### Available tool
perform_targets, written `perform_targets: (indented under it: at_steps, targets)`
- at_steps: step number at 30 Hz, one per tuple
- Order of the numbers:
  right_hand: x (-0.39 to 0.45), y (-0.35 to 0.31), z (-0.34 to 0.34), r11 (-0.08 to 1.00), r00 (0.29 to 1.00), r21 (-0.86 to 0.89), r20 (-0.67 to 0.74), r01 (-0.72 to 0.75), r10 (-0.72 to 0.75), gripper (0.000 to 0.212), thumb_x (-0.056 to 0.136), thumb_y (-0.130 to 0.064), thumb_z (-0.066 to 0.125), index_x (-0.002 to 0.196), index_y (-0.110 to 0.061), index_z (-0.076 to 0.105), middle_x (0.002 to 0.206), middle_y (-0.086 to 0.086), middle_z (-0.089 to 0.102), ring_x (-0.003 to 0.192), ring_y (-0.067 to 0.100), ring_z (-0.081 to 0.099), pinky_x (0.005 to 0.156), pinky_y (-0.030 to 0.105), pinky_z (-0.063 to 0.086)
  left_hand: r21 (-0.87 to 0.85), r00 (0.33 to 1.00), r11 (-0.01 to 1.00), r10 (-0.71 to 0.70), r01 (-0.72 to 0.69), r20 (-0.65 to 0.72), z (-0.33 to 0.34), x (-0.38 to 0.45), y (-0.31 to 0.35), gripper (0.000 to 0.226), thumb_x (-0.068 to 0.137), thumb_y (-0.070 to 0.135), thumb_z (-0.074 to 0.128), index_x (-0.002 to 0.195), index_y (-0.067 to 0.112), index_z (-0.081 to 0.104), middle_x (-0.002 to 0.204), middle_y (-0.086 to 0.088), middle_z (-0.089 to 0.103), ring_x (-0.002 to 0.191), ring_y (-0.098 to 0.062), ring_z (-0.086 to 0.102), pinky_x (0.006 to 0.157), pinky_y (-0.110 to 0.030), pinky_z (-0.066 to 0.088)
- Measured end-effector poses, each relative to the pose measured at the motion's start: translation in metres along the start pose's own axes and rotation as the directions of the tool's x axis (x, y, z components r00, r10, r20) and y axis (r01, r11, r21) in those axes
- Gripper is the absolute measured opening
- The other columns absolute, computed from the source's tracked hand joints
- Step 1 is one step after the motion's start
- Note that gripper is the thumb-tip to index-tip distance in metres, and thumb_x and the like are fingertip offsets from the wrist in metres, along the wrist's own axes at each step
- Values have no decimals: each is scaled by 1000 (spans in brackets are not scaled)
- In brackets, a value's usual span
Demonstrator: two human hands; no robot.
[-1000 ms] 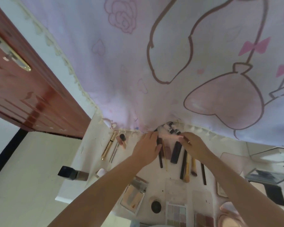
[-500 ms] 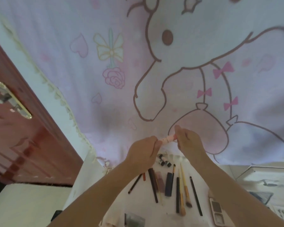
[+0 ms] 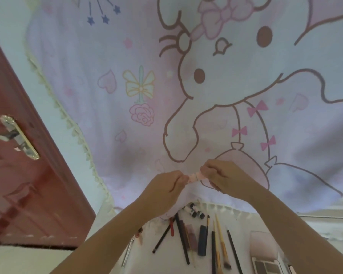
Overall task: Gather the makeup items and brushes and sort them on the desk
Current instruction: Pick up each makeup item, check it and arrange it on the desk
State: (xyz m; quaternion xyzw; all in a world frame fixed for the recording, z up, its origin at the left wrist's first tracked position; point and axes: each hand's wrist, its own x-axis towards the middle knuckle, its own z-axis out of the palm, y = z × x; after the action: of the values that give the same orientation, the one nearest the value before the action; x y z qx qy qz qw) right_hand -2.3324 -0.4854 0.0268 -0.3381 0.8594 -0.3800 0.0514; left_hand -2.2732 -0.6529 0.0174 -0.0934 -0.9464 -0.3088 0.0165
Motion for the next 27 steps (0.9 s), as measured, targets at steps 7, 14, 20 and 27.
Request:
perform_targets:
  at_steps: [7,14,20,27]
  targets:
    - [-4,10,-9,981,987,194,-150,-21,50,27,88,-16,48,65,-31,51,40,-12,46,36,1,38,45,12,30,-234,991,965,-127,115,-39,-13,-13,-2,27,99,19,31,84,26,53,71,13,43,53,4,37,52,-9,40]
    - [-8,44,-35,887,932,461,-323,4,164,34,96,-5,36,67,-15,51,35,-12,37,35,-2,28,38,9,25,-196,975,970,-174,146,-135,-15,-25,-31,41,99,20,30,59,24,38,54,8,37,51,-7,35,47,-10,29]
    - [-4,25,3,845,985,534,-142,-4,95,22,88,-20,42,68,-11,47,39,-11,35,37,2,25,41,15,21,-211,992,975,-92,72,-87,-1,-15,-18,40,99,17,31,61,26,42,57,6,39,52,-8,34,51,-14,32]
    - [-5,15,11,870,992,488,-59,-67,109,29,94,-3,36,70,-11,50,38,-11,36,35,0,27,39,9,25,-235,991,969,-95,69,-98,1,-13,-18,39,98,19,31,62,25,43,58,5,39,52,-9,34,53,-16,31]
